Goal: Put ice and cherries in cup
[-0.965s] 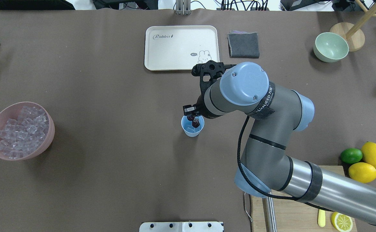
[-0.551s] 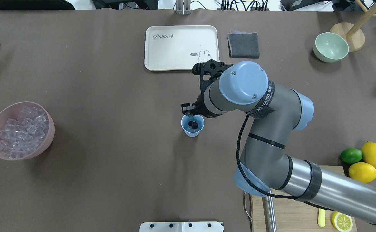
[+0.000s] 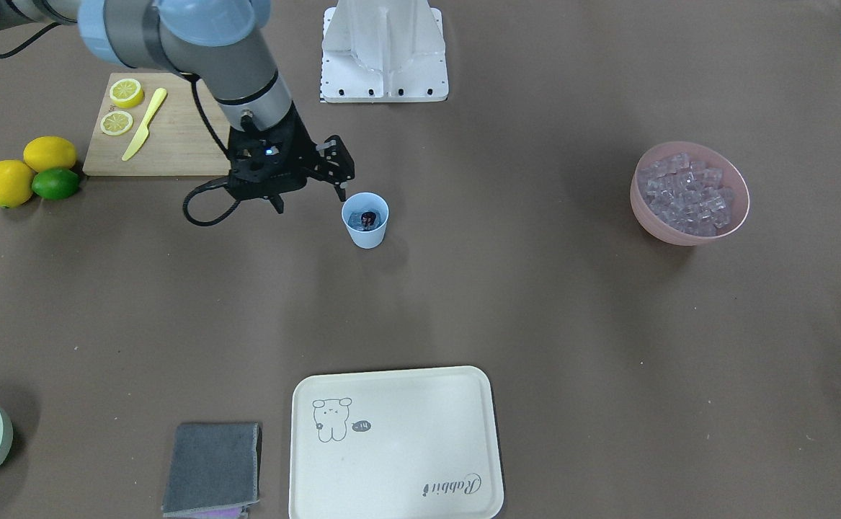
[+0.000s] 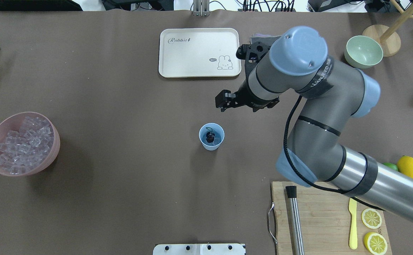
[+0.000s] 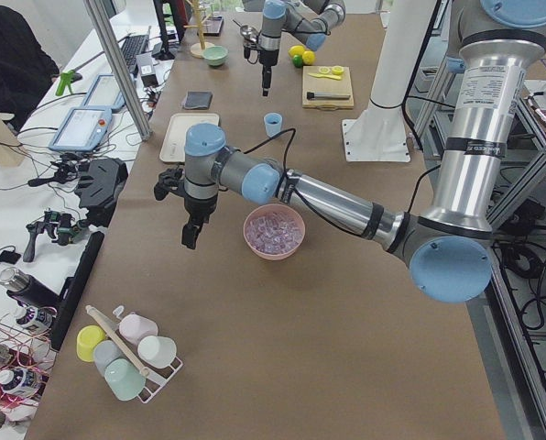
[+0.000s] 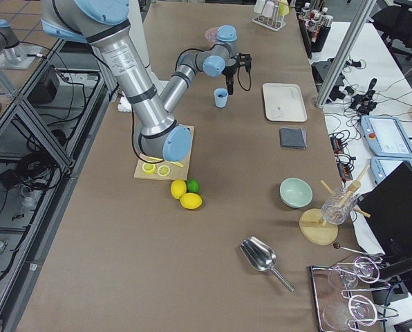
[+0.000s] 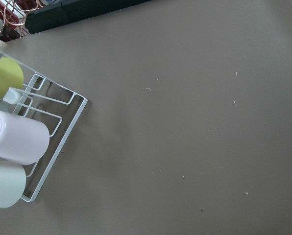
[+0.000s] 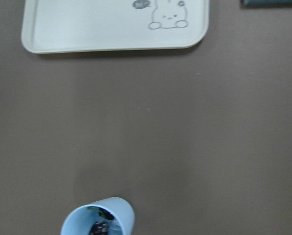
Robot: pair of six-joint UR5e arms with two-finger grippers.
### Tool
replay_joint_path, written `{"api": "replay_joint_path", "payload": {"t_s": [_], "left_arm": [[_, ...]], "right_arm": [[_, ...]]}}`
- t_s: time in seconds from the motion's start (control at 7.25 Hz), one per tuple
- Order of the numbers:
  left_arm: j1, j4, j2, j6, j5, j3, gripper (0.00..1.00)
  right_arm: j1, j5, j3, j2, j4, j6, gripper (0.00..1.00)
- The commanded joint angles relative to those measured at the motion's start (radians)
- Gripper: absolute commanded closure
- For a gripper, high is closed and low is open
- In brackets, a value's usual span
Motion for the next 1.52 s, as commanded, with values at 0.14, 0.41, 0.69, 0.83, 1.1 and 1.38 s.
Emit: {"api": "replay_joint_path", "payload": {"t_s": [0.14,0.41,0.69,0.83,1.1,1.38], "left_arm": [[-0.078,0.002,0.121,0.065,-0.032,-0.019,0.02],[-0.102,0.004,0.148,0.065,-0.032,0.000,0.02],[-0.126,-0.004,0.151,0.065,-0.032,0.052,0.02],[-0.124,-0.007,0.148,0.065,-0.032,0.073,0.02],[-0.126,-0.008,0.148,0.067,-0.032,0.076,0.02],[-0.126,-0.008,0.150,0.065,-0.034,0.072,0.02]], "right_arm": [[0.270,0.175,0.087,-0.284,-0.092,-0.412,0.00],[0.492,0.321,0.025,-0.421,-0.094,-0.693,0.00],[0.678,0.361,-0.064,-0.513,-0.103,-0.883,0.00],[0.732,0.352,-0.099,-0.548,-0.105,-0.933,0.00],[0.827,0.345,-0.129,-0.634,-0.106,-1.074,0.00],[0.892,0.346,-0.138,-0.683,-0.105,-1.136,0.00]]}}
